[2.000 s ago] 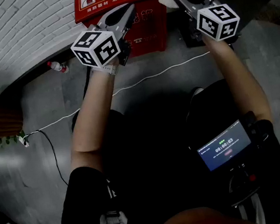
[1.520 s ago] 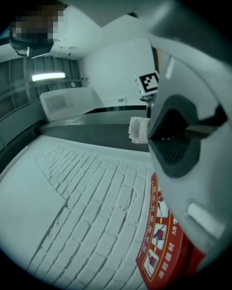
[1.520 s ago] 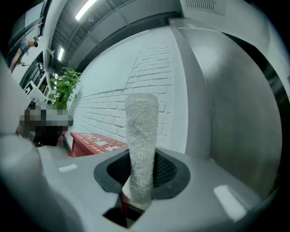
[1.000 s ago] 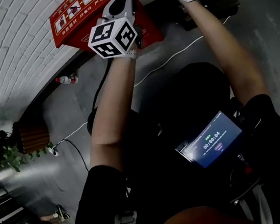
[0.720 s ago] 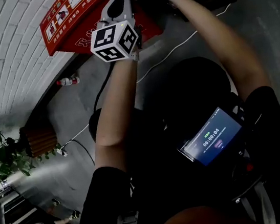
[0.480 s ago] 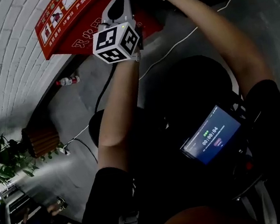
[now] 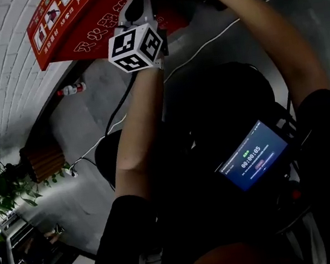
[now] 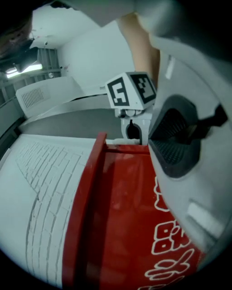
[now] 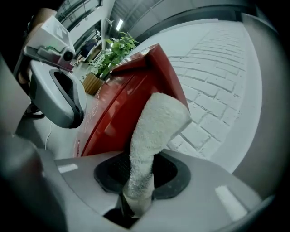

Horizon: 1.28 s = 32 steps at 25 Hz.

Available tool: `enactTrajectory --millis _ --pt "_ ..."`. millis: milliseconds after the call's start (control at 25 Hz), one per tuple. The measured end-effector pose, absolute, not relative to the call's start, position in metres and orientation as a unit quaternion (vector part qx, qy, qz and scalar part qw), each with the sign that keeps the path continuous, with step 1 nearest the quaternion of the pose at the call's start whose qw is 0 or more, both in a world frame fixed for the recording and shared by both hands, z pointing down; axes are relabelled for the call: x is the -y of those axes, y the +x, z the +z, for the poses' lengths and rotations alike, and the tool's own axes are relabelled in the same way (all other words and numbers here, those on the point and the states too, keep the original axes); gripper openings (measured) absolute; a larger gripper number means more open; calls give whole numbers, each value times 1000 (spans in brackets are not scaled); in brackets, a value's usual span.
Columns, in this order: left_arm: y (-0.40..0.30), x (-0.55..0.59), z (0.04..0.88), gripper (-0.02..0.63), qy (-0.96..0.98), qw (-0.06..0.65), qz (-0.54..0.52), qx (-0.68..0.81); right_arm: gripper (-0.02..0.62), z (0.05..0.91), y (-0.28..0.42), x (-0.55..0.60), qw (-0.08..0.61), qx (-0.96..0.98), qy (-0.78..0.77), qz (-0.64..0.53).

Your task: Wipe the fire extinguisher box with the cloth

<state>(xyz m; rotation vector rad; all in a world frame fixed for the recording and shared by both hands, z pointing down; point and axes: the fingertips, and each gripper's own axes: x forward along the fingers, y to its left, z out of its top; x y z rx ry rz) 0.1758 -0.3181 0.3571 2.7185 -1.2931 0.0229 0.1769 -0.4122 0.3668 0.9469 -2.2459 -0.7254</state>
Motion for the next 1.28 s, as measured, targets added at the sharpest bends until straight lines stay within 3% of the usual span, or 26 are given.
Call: enactTrajectory --millis 560,1280 --pt "179 321 386 0 883 63 21 465 94 370 182 399 304 836 360 -282" --pt "175 329 414 1 850 56 32 522 94 413 182 397 409 758 324 -391"
